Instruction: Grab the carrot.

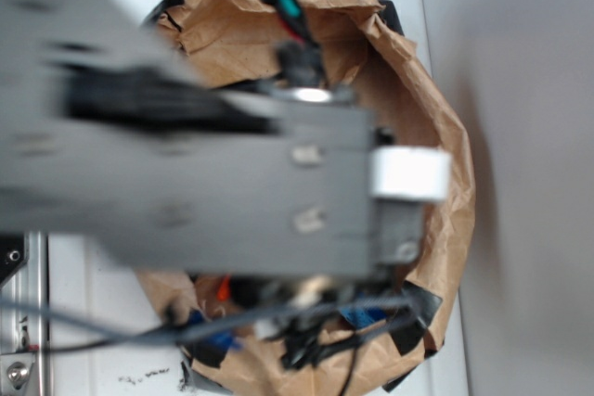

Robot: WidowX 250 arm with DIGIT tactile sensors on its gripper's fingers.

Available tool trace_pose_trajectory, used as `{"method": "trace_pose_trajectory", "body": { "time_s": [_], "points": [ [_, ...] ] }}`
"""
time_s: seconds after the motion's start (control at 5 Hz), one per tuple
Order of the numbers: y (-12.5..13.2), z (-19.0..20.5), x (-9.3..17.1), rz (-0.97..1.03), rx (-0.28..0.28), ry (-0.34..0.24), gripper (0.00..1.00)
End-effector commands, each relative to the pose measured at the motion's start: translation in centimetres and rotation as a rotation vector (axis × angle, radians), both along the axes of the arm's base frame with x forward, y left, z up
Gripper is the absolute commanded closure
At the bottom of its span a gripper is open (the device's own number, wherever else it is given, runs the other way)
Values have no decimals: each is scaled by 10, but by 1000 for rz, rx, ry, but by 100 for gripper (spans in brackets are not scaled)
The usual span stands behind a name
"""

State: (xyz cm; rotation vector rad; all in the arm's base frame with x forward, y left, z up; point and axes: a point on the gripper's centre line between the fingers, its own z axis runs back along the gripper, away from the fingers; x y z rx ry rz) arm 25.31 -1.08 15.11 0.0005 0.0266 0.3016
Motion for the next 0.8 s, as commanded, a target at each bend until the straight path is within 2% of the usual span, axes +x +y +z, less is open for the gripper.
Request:
{"method": "trace_pose_trajectory", "body": {
  "time_s": [0.0,0.2,0.4,0.6],
  "points": [
    [35,-19,7,224,-96,-97,0],
    [42,-34,-24,303,-162,-106,0],
    [34,-52,-37,286,-147,-162,0],
    [10,-57,-29,283,-109,-151,0]
  ]
}}
